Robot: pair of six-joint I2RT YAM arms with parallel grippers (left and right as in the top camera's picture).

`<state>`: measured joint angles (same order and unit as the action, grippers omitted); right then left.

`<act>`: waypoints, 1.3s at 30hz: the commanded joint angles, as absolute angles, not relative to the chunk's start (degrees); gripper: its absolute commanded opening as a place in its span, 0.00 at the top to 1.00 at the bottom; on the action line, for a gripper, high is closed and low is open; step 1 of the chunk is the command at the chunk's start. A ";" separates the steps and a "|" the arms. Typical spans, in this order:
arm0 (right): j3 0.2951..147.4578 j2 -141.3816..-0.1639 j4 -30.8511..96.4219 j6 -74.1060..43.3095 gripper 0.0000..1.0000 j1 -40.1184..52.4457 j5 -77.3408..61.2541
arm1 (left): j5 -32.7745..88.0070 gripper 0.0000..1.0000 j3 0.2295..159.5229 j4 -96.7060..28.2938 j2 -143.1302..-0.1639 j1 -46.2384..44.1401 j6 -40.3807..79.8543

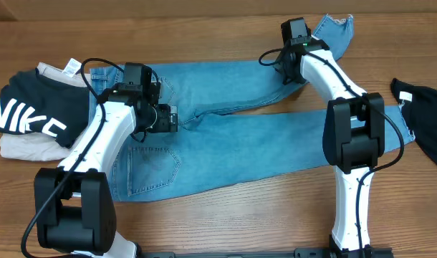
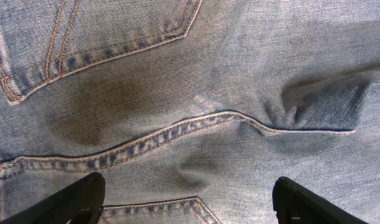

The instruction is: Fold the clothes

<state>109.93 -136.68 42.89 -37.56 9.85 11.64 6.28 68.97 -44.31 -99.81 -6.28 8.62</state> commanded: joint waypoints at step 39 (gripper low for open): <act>110.69 -125.05 78.06 -37.67 0.69 -19.07 7.42 | 3.86 0.10 68.66 -43.64 -99.98 -6.39 8.82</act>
<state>109.97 -127.00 77.91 -36.27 -18.48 -3.51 4.45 68.97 -43.68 -99.81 -6.28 8.62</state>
